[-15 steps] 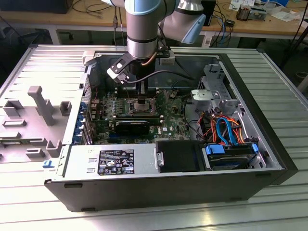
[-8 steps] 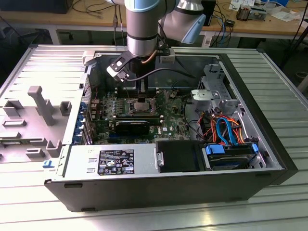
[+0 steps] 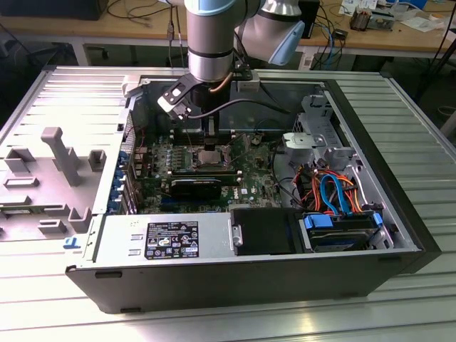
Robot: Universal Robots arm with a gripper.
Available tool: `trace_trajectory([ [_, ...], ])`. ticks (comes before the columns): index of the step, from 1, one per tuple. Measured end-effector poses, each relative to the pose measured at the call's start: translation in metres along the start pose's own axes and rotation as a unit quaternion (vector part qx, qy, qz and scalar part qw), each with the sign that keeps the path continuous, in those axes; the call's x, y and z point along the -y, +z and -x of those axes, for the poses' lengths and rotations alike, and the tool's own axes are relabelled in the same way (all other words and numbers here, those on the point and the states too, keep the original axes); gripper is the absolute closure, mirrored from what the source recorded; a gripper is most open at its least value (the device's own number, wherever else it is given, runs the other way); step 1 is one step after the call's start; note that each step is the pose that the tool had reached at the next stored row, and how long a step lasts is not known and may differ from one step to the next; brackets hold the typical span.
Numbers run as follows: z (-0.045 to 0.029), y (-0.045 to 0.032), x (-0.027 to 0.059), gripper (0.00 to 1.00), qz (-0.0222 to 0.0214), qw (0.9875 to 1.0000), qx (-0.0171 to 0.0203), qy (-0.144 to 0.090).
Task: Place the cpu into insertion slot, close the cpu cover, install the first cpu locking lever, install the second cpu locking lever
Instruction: 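Close the cpu cover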
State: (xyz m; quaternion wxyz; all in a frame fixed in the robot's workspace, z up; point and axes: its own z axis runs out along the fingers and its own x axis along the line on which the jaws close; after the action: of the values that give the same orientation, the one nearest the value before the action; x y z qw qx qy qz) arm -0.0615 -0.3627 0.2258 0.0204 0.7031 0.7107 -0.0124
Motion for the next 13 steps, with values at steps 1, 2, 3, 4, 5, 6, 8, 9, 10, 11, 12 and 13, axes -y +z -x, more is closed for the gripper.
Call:
trace_trajectory([
  [1, 0.0, 0.0, 0.0, 0.89, 0.0, 1.0, 0.0, 0.0],
  [2, 0.0, -0.0001, 0.0, 0.89, 0.0, 1.0, 0.0, 0.0],
  [3, 0.0, -0.0001, 0.0, 0.89, 0.0, 1.0, 0.0, 0.0],
  [4, 0.0, -0.0001, 0.0, 0.89, 0.0, 1.0, 0.0, 0.0],
  [5, 0.0, -0.0001, 0.0, 0.89, 0.0, 1.0, 0.0, 0.0],
  [6, 0.0, -0.0002, 0.0, 0.89, 0.0, 1.0, 0.0, 0.0],
  [8, 0.0, -0.0003, 0.0, 0.89, 0.0, 1.0, 0.0, 0.0],
  [9, 0.0, -0.0004, 0.0, 0.89, 0.0, 1.0, 0.0, 0.0],
  [10, 0.0, -0.0004, 0.0, 0.89, 0.0, 1.0, 0.0, 0.0],
  [11, 0.0, -0.0006, -0.0001, 0.89, 0.0, 1.0, 0.0001, 0.0],
  [12, 0.0, -0.0009, -0.0001, 0.89, -0.0001, 1.0, 0.0001, 0.0],
  [13, 0.0001, -0.0018, 0.0, 0.89, -0.0001, 1.0, 0.0002, 0.0],
])
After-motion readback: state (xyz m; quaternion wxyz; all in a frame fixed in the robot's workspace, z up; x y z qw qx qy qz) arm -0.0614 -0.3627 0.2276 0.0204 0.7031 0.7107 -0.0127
